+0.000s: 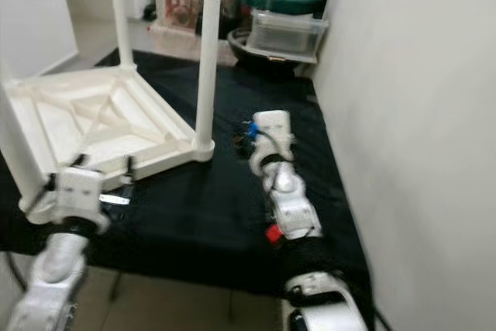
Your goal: Building children table
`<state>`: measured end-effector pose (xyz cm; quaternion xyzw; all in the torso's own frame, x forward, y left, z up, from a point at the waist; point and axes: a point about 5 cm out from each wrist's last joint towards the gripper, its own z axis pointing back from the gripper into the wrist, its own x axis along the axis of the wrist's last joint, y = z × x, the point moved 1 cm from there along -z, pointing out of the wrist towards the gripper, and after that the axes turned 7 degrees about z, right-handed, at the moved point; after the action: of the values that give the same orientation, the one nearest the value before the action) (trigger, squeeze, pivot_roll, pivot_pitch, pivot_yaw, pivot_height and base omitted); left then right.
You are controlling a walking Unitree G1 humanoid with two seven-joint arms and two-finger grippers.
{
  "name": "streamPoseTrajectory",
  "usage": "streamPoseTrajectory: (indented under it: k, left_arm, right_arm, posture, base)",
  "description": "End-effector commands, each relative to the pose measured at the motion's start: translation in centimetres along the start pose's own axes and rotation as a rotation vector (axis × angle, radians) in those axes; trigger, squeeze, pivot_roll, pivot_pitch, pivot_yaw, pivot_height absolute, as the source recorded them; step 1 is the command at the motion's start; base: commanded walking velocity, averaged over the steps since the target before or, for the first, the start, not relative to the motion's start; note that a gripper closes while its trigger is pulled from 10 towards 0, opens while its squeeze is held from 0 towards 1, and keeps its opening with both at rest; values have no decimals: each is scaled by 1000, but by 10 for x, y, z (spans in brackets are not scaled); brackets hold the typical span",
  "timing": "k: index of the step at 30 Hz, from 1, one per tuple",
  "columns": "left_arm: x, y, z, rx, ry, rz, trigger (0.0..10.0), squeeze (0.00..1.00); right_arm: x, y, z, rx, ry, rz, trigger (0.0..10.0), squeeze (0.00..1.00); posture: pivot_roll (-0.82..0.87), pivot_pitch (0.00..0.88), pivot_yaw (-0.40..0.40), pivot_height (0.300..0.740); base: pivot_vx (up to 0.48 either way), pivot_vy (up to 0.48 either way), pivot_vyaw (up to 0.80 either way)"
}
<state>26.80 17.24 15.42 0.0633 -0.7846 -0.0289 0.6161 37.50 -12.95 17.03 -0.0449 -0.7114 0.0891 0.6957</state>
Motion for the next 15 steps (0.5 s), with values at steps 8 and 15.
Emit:
streamPoseTrajectory:
  k: [8,15]
  left_arm:
    - [0,2,0,6,-2,-8,10000,0]
    - [-2,2,0,11,9,-16,10000,0]
  right_arm:
    - [9,5,-4,48,-25,-6,10000,0]
    - [19,4,-11,90,-45,-33,10000,0]
  posture:
    - [114,0,-135,740]
    - [119,0,-141,740]
  base:
    - [299,0,0]
    - [137,0,0]
